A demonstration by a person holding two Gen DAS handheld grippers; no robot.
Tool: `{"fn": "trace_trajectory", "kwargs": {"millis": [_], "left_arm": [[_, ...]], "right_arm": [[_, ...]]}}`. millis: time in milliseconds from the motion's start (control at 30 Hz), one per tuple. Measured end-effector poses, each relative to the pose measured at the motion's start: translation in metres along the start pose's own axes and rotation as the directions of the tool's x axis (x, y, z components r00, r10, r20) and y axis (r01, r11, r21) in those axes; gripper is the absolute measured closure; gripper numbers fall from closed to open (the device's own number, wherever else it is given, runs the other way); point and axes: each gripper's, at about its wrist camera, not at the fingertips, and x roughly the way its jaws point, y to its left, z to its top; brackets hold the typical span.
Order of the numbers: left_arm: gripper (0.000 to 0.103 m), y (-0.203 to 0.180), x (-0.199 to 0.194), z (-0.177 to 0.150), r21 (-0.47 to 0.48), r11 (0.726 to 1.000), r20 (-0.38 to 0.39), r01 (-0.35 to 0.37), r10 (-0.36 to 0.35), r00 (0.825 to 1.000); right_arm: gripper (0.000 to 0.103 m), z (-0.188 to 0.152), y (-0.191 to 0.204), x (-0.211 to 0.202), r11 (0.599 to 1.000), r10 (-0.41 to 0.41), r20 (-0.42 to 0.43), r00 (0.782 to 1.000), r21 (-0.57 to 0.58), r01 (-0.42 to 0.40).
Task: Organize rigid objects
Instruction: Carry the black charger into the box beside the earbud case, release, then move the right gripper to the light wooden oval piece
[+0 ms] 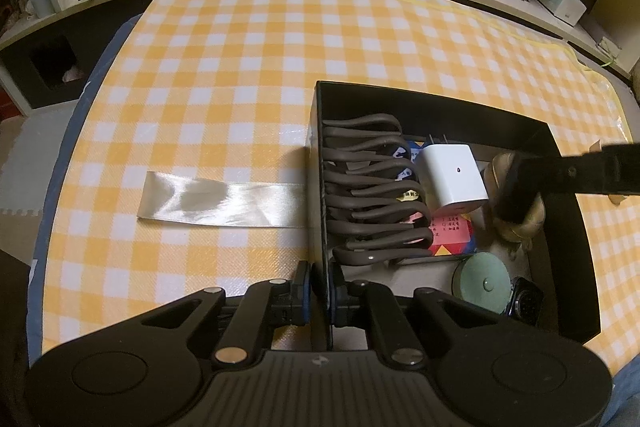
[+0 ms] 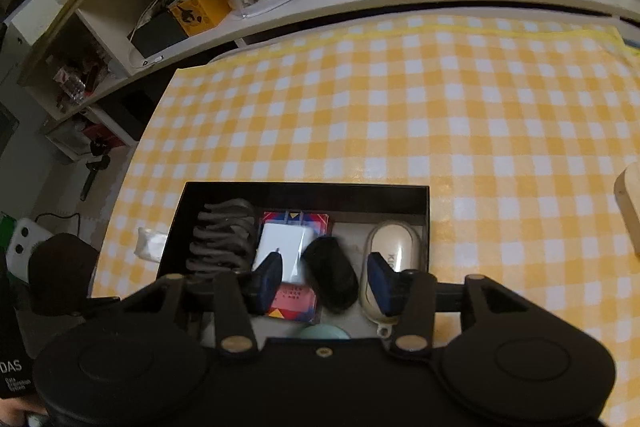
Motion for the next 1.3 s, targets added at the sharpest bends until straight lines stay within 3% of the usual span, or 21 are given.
{"fn": "trace_trajectory", "kwargs": {"millis": [633,733,867,1000,1167,1300], "left_arm": [[0.093,0.000,0.000,0.000,0.000,1.000,-0.001,0.000,0.000,1.000],[0.093,0.000,0.000,0.000,0.000,1.000,-0.001,0.000,0.000,1.000],[0.093,0.001,0.000,0.000,0.000,1.000,-0.001,0.000,0.000,1.000],[0.093,0.000,0.000,0.001,0.000,1.000,-0.001,-0.001,0.001,1.000],[0.093,0.001,-0.001,0.000,0.002,1.000,-0.001,-0.002,0.002,1.000],[0.093,-0.001,-0.001,0.000,0.003,1.000,0.001,-0.004,0.004,1.000]], "right_arm": [[0.052,-0.008,-0.009,-0.018,1.000,-0.022,0.005,1.000,-0.005,0.022],[0.044,-0.009,-0.011,-0.026,1.000,-0.021,0.020,1.000,-0.016,0.021],[0.023,-0.011,-0.014,-0.041,0.998,-0.027,0.050,0.998,-0.047,0.029],[0.019,-0.012,-0.019,-0.060,0.996,-0.033,0.093,0.995,-0.085,0.041],[0.002,-0.012,-0.031,-0.084,0.990,-0.040,0.153,0.987,-0.127,0.060],[0.000,-0.014,-0.046,-0.100,0.983,-0.080,0.226,0.971,-0.146,0.115]]}}
